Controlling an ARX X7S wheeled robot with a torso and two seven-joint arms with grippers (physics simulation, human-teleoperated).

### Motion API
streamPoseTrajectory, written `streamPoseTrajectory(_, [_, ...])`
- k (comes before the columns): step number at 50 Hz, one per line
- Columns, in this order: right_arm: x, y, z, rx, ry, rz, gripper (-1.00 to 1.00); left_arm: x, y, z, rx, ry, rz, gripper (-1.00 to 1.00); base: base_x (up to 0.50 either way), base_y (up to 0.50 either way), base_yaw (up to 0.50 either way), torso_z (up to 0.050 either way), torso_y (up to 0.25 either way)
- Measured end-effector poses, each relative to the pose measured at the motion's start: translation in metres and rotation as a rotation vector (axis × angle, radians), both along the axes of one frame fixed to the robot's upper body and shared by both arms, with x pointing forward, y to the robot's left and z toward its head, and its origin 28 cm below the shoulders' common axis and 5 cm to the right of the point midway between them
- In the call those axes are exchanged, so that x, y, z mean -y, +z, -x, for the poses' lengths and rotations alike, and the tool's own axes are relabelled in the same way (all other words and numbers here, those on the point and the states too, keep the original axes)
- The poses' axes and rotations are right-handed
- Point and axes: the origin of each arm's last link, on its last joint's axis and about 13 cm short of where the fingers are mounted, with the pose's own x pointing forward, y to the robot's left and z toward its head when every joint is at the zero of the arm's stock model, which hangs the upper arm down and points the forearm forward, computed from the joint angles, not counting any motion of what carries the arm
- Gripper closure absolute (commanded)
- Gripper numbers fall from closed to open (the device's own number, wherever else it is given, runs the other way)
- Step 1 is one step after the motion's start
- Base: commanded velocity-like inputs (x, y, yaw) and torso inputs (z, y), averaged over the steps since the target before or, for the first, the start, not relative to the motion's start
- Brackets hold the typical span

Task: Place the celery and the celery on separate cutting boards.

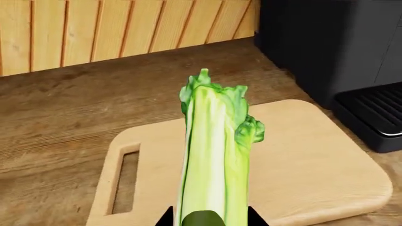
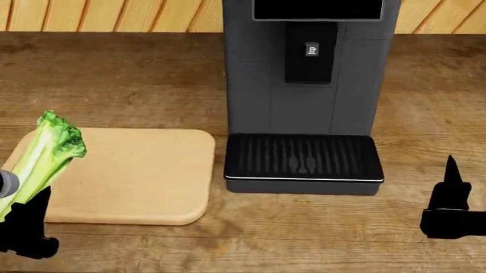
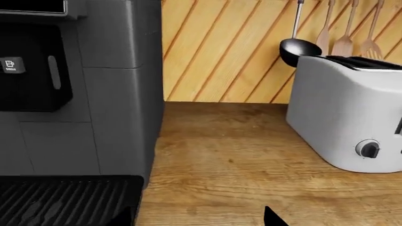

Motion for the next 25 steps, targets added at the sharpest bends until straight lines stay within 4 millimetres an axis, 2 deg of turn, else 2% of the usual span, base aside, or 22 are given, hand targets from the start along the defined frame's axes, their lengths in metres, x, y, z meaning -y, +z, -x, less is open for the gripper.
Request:
streamPoseTrajectory(10, [0.001, -0.002, 0.002, -0.004, 0.005, -0.026, -1.00, 0.005, 0.003, -0.007, -0.004, -0.018, 0.007, 1.00, 0.00, 0.00, 0.00, 0.000, 0.000])
streamPoseTrajectory(25, [0.001, -0.003, 0.001, -0.017, 0.020, -0.032, -1.00, 0.023, 0.014, -0.065, -0.033, -0.080, 0.049, 1.00, 0.00, 0.00, 0.00, 0.000, 0.001])
